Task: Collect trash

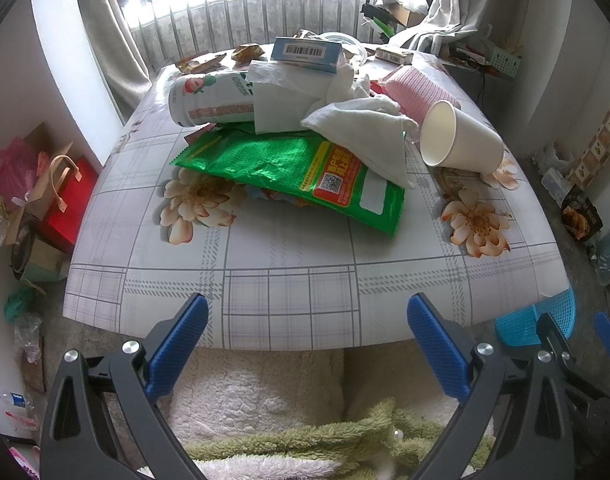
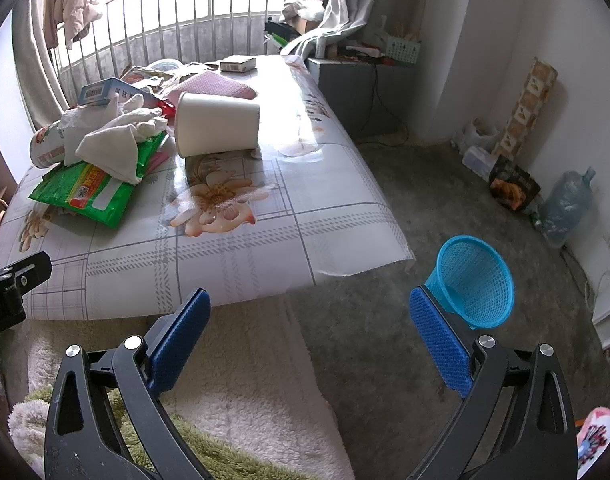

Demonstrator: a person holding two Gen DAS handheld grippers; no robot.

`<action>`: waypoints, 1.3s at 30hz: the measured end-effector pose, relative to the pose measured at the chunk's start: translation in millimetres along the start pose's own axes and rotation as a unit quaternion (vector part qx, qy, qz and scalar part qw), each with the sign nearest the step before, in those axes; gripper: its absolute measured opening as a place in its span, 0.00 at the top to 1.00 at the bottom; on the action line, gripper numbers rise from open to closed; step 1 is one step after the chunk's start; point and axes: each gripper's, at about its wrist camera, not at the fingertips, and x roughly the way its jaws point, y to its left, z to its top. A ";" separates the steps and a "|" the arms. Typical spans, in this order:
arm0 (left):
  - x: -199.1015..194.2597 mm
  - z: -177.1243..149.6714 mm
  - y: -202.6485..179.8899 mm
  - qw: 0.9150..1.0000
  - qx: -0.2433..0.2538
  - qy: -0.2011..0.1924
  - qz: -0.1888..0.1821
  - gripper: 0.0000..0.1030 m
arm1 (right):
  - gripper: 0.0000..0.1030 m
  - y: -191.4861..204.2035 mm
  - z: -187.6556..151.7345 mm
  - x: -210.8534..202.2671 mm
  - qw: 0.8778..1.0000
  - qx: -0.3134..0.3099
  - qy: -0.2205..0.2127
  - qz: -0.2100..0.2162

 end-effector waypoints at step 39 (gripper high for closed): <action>-0.1 86.3 8.6 0.965 0.110 -0.184 -0.149 0.22 | 0.09 23.6 139.3 52.8 0.985 -0.021 -0.089 0.148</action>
